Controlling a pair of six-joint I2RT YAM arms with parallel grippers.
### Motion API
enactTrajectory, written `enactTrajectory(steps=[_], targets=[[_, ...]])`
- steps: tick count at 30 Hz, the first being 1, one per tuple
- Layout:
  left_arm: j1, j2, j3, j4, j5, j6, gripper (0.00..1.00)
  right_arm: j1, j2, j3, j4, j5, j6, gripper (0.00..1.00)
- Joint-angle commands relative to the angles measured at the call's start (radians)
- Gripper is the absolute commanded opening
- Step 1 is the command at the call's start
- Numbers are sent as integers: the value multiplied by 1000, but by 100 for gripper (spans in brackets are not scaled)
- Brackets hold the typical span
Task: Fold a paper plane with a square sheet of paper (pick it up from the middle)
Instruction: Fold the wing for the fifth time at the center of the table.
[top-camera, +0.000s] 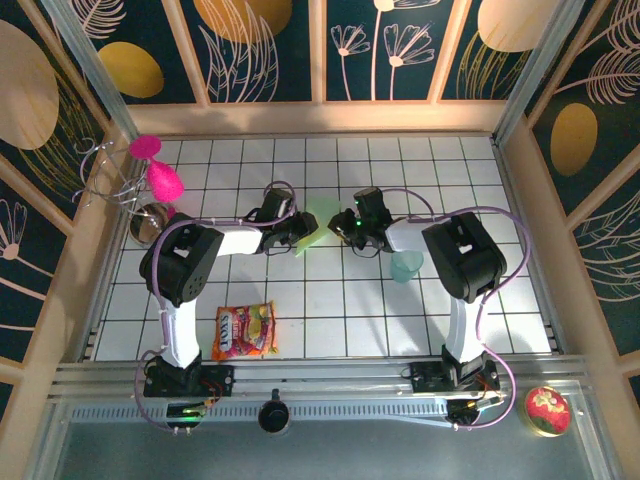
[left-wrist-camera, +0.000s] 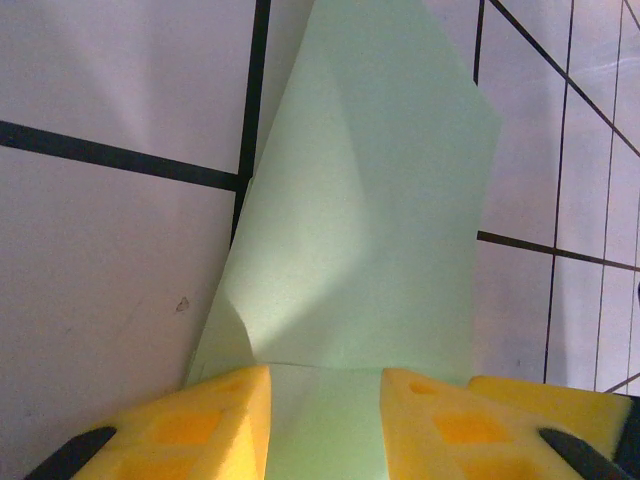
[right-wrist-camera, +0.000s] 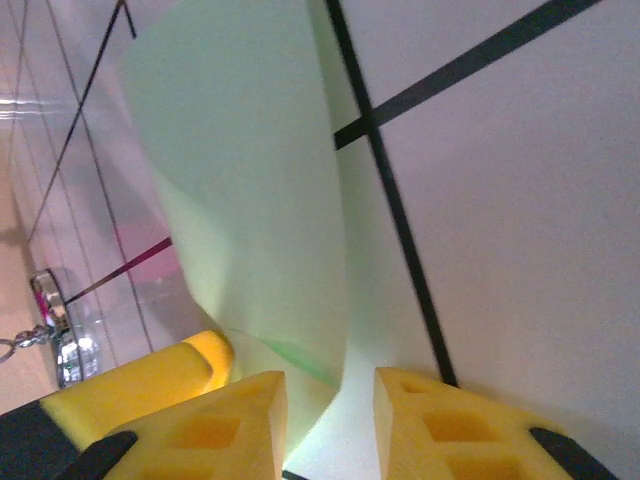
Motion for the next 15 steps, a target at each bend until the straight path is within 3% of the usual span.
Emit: enactTrajectory(steps=[1, 7, 15], targets=[[-4, 10, -11, -89, 7, 1, 34, 0, 5, -13, 86, -67, 26, 27], [-5, -4, -18, -88, 8, 3, 34, -13, 17, -56, 248, -152, 99, 26], [-5, -22, -12, -92, 6, 11, 34, -15, 27, -34, 161, -128, 76, 24]])
